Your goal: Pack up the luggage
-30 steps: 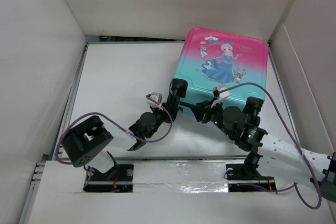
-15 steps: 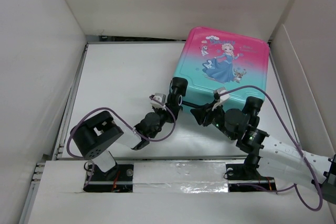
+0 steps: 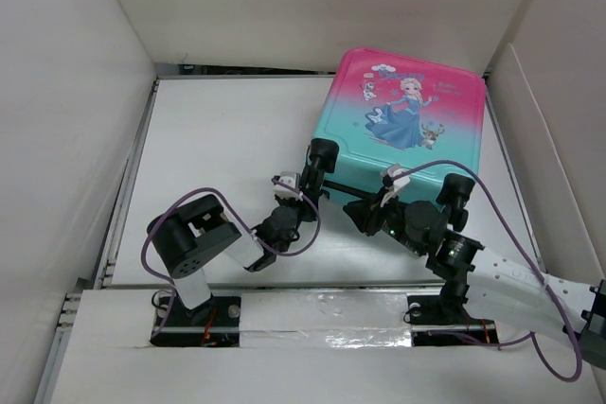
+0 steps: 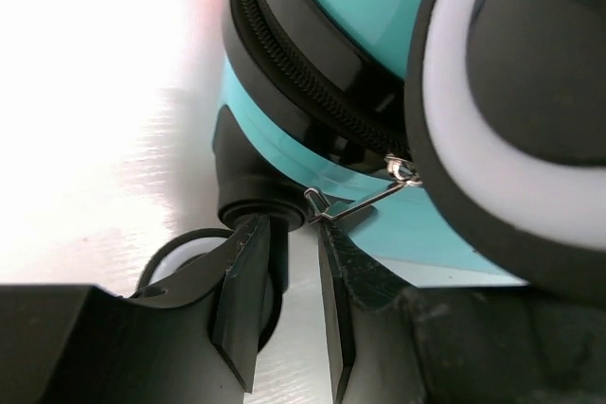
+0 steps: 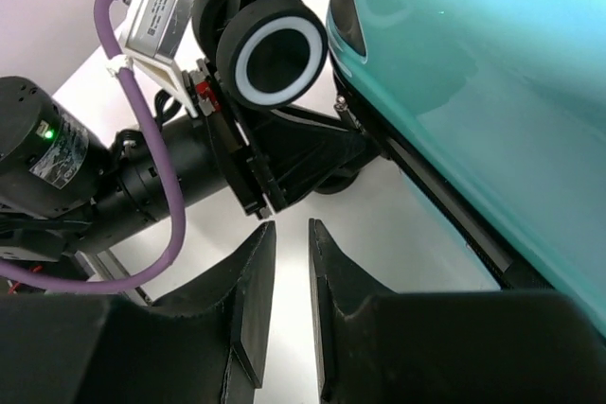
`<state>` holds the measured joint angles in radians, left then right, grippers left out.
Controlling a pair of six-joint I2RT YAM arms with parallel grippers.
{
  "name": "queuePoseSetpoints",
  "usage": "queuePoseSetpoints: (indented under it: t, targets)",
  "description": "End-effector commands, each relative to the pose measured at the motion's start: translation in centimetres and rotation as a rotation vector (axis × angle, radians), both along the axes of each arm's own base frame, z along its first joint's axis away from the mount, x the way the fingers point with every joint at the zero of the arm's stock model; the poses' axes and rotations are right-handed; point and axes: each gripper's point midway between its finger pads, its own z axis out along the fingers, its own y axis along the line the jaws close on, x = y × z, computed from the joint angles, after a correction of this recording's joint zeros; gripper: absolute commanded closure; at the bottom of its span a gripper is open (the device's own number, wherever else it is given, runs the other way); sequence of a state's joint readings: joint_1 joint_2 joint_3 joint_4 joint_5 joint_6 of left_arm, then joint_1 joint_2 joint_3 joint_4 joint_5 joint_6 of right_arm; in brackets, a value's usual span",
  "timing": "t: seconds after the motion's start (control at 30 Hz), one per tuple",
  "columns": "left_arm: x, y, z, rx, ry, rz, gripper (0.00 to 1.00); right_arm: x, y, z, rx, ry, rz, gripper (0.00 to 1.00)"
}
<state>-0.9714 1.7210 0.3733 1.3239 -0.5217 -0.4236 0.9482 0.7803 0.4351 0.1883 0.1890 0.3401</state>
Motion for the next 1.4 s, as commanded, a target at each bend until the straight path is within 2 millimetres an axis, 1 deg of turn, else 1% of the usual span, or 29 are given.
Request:
queuePoseSetpoints:
  t: [0.0, 0.03, 0.07, 0.1, 0.17, 0.2, 0.27, 0.3, 0.4, 0.47, 0.53, 0.57, 0.6, 0.63, 0.7, 0.73, 0.8, 0.97, 1.13, 1.17, 1.27, 1.3, 1.37]
  targets:
    - [1.3, -0.3, 12.6, -0.401, -0.311, 0.053, 0.75, -0.3, 0.1, 1.4, 0.056, -0.032, 0.019, 0.74]
    - [1.2, -0.2, 12.9, -0.4, -0.32, 0.049, 0.75, -0.3, 0.0, 1.4, 0.056, -0.032, 0.018, 0.74]
    - [0.6, -0.6, 13.1, -0.4, -0.323, 0.027, 0.74, -0.2, -0.1, 1.3, 0.054, -0.034, 0.012, 0.74]
    - [0.4, -0.3, 13.8, -0.415, -0.337, 0.027, 0.73, -0.2, -0.2, 1.2, 0.052, -0.032, 0.009, 0.74]
    - [-0.5, -0.5, 14.1, -0.399, -0.351, 0.008, 0.72, -0.1, -0.3, 1.2, 0.048, -0.034, 0.003, 0.74]
    - [-1.4, -0.9, 14.7, -0.404, -0.358, -0.014, 0.72, -0.1, -0.3, 1.2, 0.046, -0.033, 0.003, 0.74]
    - [-2.2, -1.1, 14.8, -0.372, -0.373, -0.022, 0.7, 0.0, -0.3, 0.9, 0.043, -0.03, -0.003, 0.74]
    - [-2.8, -1.6, 15.0, -0.367, -0.375, -0.041, 0.7, 0.0, -0.3, 0.9, 0.042, -0.029, -0.004, 0.74]
    - [-3.2, -2.0, 14.9, -0.357, -0.38, -0.051, 0.68, -0.1, -0.1, 0.8, 0.042, -0.027, 0.008, 0.74]
    - [-3.0, -2.1, 14.9, -0.357, -0.379, -0.041, 0.68, -0.2, 0.1, 0.5, 0.036, -0.019, 0.02, 0.74]
    - [-2.4, -2.0, 14.5, -0.329, -0.385, -0.006, 0.68, -0.4, 0.2, 0.4, 0.036, -0.017, 0.032, 0.74]
    - [-2.0, -2.0, 14.8, -0.33, -0.391, 0.018, 0.68, -0.6, 0.3, 0.6, 0.042, -0.019, 0.042, 0.74]
    - [-1.4, -1.7, 14.7, -0.318, -0.396, 0.035, 0.68, -0.7, 0.3, 0.6, 0.046, -0.02, 0.048, 0.74]
    - [-1.2, -1.7, 14.8, -0.31, -0.399, 0.046, 0.68, -0.8, 0.3, 0.7, 0.048, -0.021, 0.05, 0.74]
    - [-0.1, -0.9, 14.8, -0.308, -0.397, 0.1, 0.68, -1.0, 0.1, 0.8, 0.052, -0.022, 0.054, 0.74]
    - [-0.1, -0.9, 14.9, -0.311, -0.398, 0.1, 0.68, -1.0, 0.1, 0.9, 0.055, -0.021, 0.054, 0.74]
    - [0.6, -0.1, 15.2, -0.32, -0.412, 0.12, 0.68, -1.1, -0.1, 0.8, 0.056, -0.023, 0.053, 0.74]
    - [0.3, -0.8, 16.3, -0.35, -0.446, 0.064, 0.68, -1.1, -0.2, 0.5, 0.056, -0.02, 0.049, 0.74]
    - [0.1, -1.1, 17.2, -0.371, -0.47, 0.043, 0.7, -1.2, 0.0, 0.4, 0.054, -0.017, 0.057, 0.76]
    - [0.0, -1.1, 17.4, -0.376, -0.475, 0.042, 0.71, -1.2, 0.1, 0.3, 0.053, -0.016, 0.06, 0.76]
    - [-0.2, -1.2, 18.0, -0.366, -0.491, 0.061, 0.83, -1.2, 0.1, 0.0, 0.05, -0.011, 0.062, 0.77]
    - [-0.4, -1.3, 18.2, -0.364, -0.497, 0.061, 0.9, -1.2, 0.1, -0.1, 0.049, -0.012, 0.063, 0.77]
    - [-0.3, -0.9, 18.3, -0.356, -0.503, 0.085, 0.97, -1.3, 0.0, -0.1, 0.05, -0.011, 0.062, 0.77]
